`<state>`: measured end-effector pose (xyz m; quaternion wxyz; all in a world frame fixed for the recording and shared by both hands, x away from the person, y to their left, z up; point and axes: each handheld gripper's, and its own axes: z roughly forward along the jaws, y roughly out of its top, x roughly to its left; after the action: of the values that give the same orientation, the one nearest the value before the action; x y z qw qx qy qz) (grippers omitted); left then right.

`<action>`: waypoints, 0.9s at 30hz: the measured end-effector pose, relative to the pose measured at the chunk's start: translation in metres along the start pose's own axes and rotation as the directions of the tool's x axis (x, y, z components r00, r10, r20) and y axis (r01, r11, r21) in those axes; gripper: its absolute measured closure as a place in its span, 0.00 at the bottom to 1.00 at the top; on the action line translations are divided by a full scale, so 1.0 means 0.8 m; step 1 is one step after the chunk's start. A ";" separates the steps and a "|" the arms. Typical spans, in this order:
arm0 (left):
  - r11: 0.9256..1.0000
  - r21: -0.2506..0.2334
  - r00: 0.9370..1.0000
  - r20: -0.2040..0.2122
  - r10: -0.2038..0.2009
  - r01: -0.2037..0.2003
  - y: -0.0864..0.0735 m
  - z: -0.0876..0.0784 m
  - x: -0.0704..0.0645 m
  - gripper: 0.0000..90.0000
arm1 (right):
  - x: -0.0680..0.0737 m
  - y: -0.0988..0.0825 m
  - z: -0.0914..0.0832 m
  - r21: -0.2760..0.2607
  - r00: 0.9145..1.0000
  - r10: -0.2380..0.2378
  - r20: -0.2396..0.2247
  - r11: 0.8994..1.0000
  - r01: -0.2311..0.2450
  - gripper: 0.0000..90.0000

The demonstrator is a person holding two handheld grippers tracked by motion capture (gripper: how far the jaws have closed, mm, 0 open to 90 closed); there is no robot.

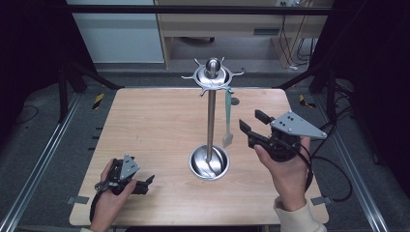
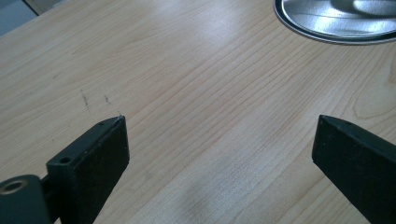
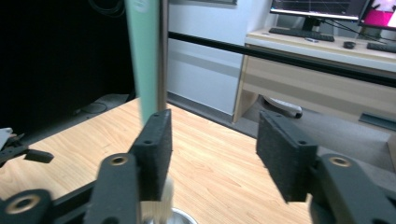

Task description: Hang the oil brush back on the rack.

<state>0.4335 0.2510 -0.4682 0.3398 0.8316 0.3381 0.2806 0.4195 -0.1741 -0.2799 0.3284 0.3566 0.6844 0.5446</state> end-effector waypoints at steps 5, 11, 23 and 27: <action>1.000 0.001 1.000 0.003 0.001 -0.001 0.000 0.000 0.000 0.04 | -0.008 -0.002 0.001 0.008 1.000 0.018 0.013 1.000 -0.018 0.38; 1.000 0.000 1.000 0.002 -0.001 0.001 0.000 0.000 0.000 0.04 | -0.018 -0.006 0.003 0.037 0.998 0.034 0.049 0.999 -0.036 0.28; 1.000 -0.001 1.000 0.003 0.000 0.000 0.000 0.000 0.000 0.04 | -0.043 -0.014 -0.001 0.031 0.995 0.022 0.097 0.999 -0.025 0.10; 1.000 -0.002 1.000 0.004 0.000 0.000 0.000 0.000 0.000 0.04 | -0.051 -0.015 -0.006 0.015 0.993 0.036 0.109 0.999 -0.038 0.09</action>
<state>0.4337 0.2510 -0.4680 0.3412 0.8317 0.3373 0.2793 0.4357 -0.2129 -0.2880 0.3521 0.4011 0.6633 0.5245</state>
